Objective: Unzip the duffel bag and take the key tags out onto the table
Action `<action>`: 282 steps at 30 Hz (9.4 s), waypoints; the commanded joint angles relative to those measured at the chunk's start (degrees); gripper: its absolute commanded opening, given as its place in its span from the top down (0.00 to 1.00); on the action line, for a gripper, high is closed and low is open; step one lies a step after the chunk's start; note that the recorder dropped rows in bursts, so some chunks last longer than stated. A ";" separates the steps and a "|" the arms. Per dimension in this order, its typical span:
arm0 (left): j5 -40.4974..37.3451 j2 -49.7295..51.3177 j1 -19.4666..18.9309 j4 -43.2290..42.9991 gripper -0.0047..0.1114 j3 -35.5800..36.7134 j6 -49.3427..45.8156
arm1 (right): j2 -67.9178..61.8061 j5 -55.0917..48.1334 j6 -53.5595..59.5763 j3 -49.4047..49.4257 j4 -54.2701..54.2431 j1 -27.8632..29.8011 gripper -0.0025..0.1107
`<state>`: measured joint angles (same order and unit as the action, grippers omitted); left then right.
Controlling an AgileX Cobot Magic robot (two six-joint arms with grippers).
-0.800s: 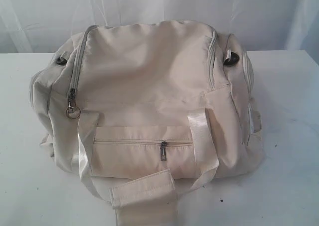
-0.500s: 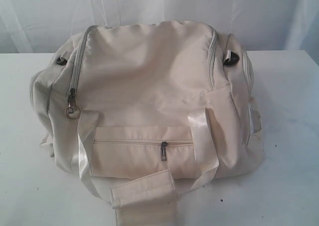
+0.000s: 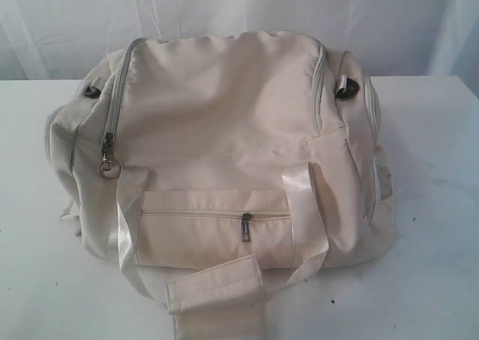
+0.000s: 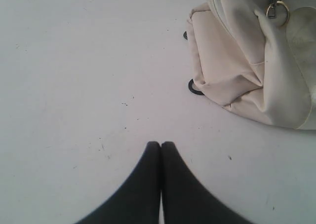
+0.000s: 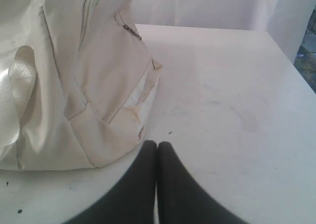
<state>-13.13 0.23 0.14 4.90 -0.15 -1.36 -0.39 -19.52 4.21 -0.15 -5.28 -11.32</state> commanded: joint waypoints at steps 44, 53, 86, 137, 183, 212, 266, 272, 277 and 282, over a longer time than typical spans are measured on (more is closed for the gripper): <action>52.78 -0.23 -0.05 0.67 0.96 0.15 16.63 | 0.39 39.98 -28.61 0.15 0.06 -0.16 0.98; 31.92 6.67 -0.05 3.23 0.96 -16.51 10.22 | -6.58 20.06 -26.81 -10.80 0.77 -0.16 0.98; -37.11 58.49 13.31 8.14 0.96 -59.60 -21.36 | -85.68 -19.38 31.49 -64.55 -10.22 -36.15 0.98; -39.68 58.49 13.31 11.37 0.96 -59.60 -21.57 | -95.70 -30.57 22.29 -65.74 6.04 -50.53 0.98; -43.47 70.38 13.31 25.00 0.88 -59.50 -30.18 | -91.70 -35.16 19.11 -65.74 -1.90 -61.27 0.98; -32.92 80.38 13.31 31.07 0.63 -54.36 -29.44 | -91.70 -33.30 20.12 -65.74 -1.80 -61.27 0.98; -36.14 74.05 13.18 24.19 0.96 -63.28 -28.11 | -91.57 -27.20 17.34 -65.74 -2.69 -61.27 0.69; -36.14 74.05 13.18 24.19 0.96 -63.28 -28.11 | -88.30 -21.78 17.34 -65.74 -2.24 -61.15 0.47; -36.33 74.05 13.18 24.66 0.96 -63.28 -27.99 | -86.36 -11.84 10.42 -65.74 4.30 -61.15 0.47; -37.07 73.44 13.18 24.63 0.96 -63.28 -27.90 | -87.10 -3.84 -4.21 -65.74 17.07 -60.42 0.45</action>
<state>-48.46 74.80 13.26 28.37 -63.18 -29.41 -87.24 -28.04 6.74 -65.94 5.97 -72.28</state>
